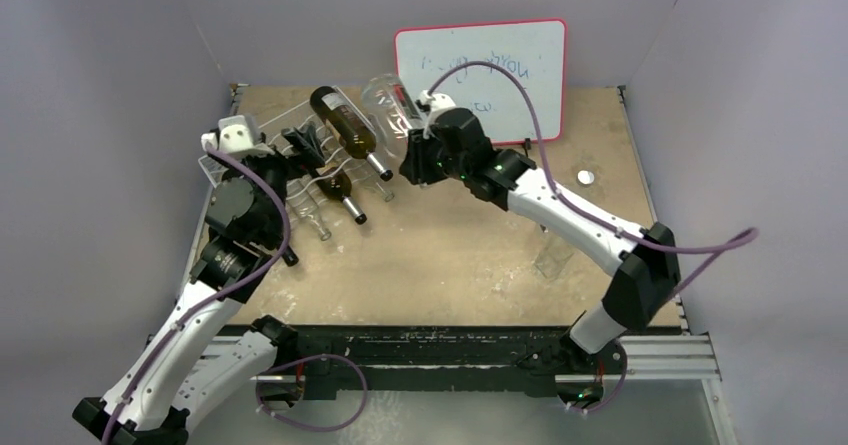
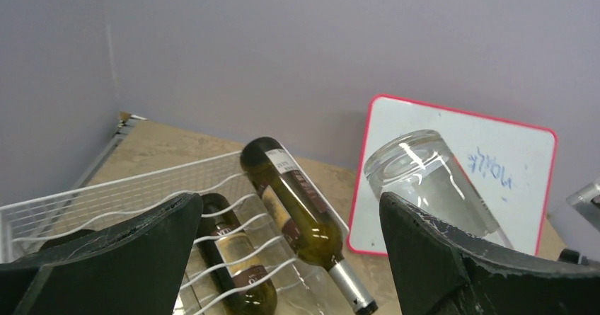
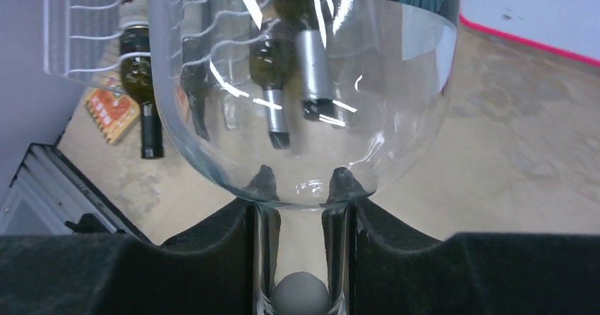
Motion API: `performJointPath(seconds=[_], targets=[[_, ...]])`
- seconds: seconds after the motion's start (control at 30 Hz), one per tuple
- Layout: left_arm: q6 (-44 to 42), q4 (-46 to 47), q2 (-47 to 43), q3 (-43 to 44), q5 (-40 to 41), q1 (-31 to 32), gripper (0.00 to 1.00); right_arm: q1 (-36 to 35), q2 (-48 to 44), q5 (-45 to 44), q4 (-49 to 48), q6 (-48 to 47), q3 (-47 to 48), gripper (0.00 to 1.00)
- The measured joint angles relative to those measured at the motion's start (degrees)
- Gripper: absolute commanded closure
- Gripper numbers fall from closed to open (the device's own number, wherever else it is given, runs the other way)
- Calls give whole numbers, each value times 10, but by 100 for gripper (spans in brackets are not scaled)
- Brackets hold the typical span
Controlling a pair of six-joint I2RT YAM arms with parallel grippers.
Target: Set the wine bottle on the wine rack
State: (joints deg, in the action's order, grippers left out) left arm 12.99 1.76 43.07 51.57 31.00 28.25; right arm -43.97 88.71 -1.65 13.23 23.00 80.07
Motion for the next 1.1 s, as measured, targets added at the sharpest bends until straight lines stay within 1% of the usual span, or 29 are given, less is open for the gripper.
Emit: performJointPath(seconds=[0.23, 0.43, 0.63, 0.9, 1.1], targets=[[15, 24, -39, -28, 115, 0, 3, -55, 127, 19, 8, -5, 134, 100], [26, 42, -67, -46, 210, 0, 3, -84, 249, 31, 26, -16, 249, 100], [27, 48, -64, -46, 244, 0, 3, -105, 362, -14, 79, -30, 375, 100], [27, 48, -61, -46, 263, -1, 3, -113, 427, -54, 108, -54, 438, 100], [26, 48, -60, -46, 267, -1, 3, -112, 463, -70, 104, -75, 486, 100]])
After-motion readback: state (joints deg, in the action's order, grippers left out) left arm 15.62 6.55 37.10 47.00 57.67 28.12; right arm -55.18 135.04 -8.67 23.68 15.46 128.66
